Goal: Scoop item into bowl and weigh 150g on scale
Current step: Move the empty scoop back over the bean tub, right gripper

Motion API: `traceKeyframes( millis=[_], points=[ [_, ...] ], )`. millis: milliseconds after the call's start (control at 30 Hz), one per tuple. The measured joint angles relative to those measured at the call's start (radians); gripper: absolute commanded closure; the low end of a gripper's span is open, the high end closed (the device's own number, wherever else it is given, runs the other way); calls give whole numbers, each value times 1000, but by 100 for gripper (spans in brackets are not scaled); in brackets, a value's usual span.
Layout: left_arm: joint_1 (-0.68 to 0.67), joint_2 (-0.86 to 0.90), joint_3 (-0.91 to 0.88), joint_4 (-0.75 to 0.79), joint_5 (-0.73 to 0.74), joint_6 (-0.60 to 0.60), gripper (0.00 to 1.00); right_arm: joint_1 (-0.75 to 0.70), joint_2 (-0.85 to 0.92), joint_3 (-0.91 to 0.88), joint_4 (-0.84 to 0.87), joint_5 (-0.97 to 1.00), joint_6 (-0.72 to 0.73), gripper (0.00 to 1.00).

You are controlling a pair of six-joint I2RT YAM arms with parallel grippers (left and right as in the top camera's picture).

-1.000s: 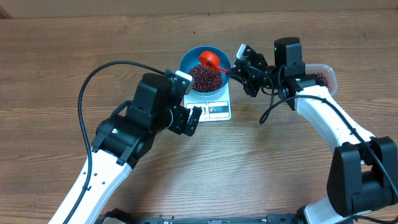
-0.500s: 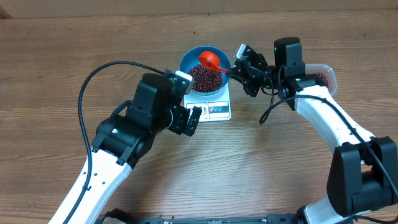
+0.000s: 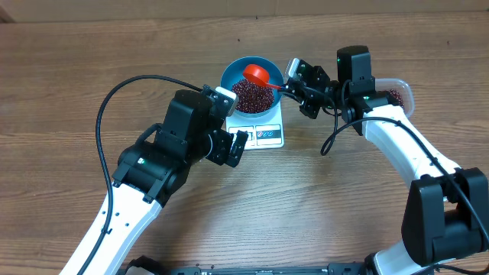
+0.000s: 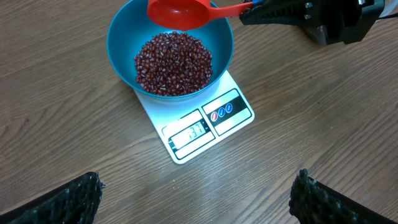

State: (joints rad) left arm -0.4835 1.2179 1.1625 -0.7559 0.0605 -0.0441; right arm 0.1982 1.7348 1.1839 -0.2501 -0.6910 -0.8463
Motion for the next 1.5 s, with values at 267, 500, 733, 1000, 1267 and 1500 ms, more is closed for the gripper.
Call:
traceKeyframes(
  millis=[267, 500, 733, 1000, 1267, 1500],
  points=[
    [0, 0, 0, 0, 0, 0, 1, 0, 0, 0, 6, 42, -11, 96],
    [0, 0, 0, 0, 0, 0, 0, -4, 0, 12, 13, 68, 144, 96],
    [0, 0, 0, 0, 0, 0, 0, -60, -30, 51, 12, 81, 391, 96],
    [0, 0, 0, 0, 0, 0, 1, -165, -149, 70, -72, 167, 611, 96],
    [0, 0, 0, 0, 0, 0, 0, -267, -172, 79, -321, 469, 670, 96],
    [0, 0, 0, 0, 0, 0, 0, -296, -172, 79, -433, 678, 681, 96]
  ],
)
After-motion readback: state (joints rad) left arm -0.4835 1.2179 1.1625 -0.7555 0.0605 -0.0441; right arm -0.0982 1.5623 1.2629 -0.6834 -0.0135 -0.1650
